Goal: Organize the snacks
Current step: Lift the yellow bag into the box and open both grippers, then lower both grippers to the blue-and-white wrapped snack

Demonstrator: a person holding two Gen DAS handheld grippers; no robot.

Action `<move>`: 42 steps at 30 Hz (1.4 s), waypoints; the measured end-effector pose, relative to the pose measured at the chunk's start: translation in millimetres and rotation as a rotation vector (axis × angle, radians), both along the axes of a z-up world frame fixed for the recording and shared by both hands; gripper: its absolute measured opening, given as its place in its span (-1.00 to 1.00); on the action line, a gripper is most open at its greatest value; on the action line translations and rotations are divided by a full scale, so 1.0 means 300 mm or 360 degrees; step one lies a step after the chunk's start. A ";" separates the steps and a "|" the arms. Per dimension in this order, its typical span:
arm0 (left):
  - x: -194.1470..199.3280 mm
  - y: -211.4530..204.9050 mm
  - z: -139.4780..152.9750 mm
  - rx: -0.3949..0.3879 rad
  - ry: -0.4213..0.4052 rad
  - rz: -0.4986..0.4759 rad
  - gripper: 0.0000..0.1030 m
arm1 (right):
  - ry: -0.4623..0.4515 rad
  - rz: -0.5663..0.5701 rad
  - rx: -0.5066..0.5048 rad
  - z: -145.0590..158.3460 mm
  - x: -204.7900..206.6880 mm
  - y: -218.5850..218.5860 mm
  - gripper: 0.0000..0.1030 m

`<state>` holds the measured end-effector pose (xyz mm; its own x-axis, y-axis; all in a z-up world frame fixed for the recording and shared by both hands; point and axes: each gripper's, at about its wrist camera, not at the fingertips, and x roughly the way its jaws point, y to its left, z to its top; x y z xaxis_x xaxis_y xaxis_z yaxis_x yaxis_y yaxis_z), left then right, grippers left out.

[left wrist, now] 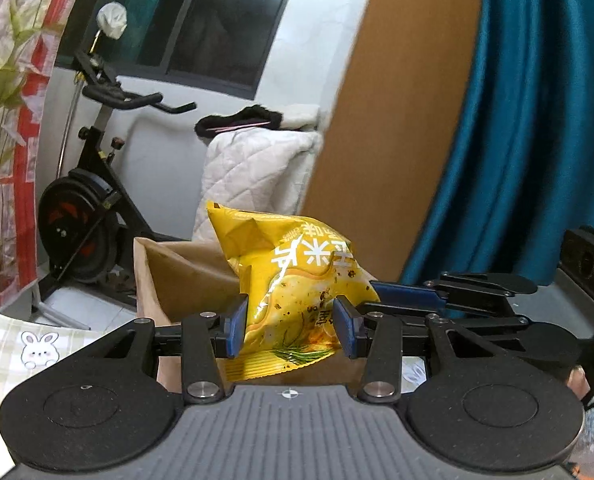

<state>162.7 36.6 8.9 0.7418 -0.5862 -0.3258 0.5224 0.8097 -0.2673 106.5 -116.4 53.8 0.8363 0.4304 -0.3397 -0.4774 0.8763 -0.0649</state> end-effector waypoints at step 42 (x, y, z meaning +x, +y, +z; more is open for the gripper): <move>-0.095 -0.151 -0.046 0.0257 0.0089 0.0372 0.36 | 0.0195 -0.0237 0.0058 -0.178 -0.031 -0.308 -0.31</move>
